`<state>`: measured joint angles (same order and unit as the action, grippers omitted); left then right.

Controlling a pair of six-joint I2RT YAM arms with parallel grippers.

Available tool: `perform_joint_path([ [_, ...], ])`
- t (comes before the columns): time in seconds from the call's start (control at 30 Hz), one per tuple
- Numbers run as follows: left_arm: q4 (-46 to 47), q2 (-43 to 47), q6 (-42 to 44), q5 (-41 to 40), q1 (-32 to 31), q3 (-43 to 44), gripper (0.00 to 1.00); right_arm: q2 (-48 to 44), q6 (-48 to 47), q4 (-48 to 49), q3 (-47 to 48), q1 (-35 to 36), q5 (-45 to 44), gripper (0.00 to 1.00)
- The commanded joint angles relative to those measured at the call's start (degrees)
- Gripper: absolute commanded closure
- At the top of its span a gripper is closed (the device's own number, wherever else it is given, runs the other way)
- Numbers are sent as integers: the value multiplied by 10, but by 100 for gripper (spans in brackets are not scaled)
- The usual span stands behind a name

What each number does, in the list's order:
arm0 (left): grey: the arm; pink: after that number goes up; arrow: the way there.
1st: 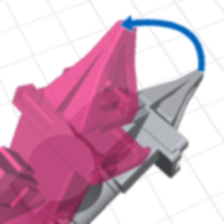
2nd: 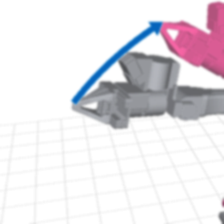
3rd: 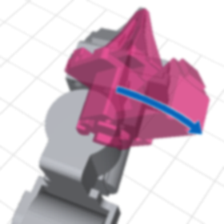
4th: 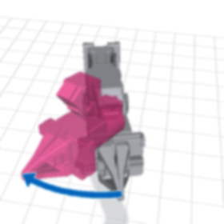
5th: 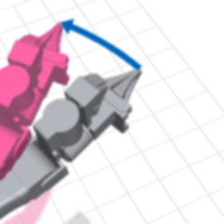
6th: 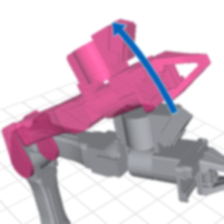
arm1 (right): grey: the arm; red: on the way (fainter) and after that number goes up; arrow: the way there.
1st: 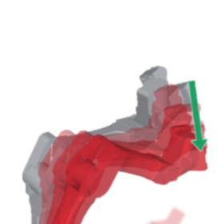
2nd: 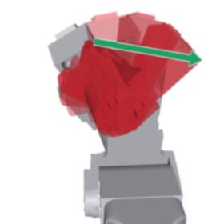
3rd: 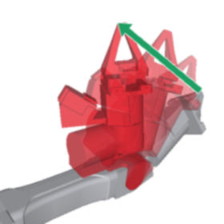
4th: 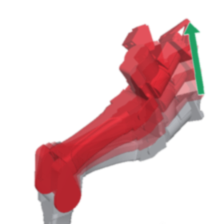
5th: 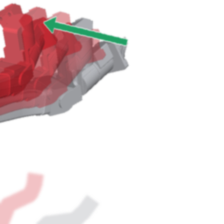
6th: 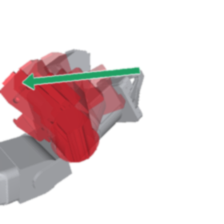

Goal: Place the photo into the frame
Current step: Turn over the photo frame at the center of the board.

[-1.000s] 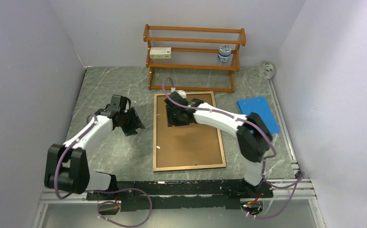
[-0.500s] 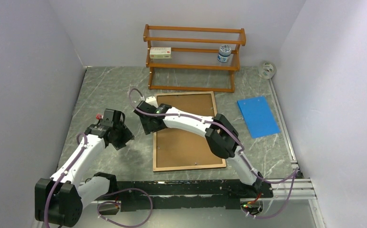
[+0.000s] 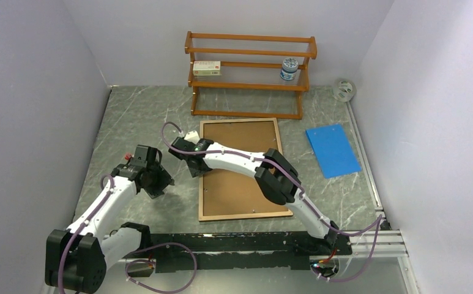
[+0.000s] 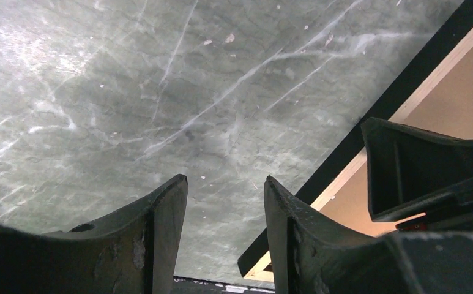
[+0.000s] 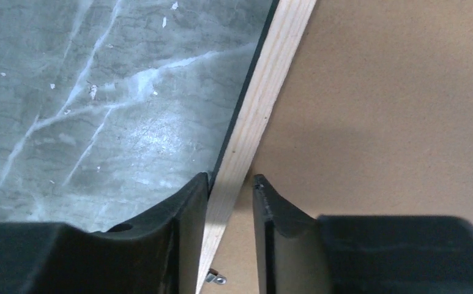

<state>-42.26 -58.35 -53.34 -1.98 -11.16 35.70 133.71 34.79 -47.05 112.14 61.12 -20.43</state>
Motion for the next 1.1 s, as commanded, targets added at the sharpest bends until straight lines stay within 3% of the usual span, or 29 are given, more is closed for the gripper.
perform_joint_path([
  [0.0,43,-4,1,39,3,-9,46,-24,25,-50,-4,-5,19,70],
  [0.23,133,6,17,167,3,-54,45,-52,82,-54,-37,-12,92,87],
  [0.43,239,-1,34,326,3,-104,40,-116,134,20,-74,-24,144,95],
  [0.63,325,19,28,432,3,-136,33,-174,160,41,-68,-42,178,97],
  [0.8,498,21,-56,517,3,-189,33,-217,172,60,-84,-51,214,97],
  [1.07,543,-9,-64,582,2,-165,36,-243,182,94,-107,-52,245,97],
])
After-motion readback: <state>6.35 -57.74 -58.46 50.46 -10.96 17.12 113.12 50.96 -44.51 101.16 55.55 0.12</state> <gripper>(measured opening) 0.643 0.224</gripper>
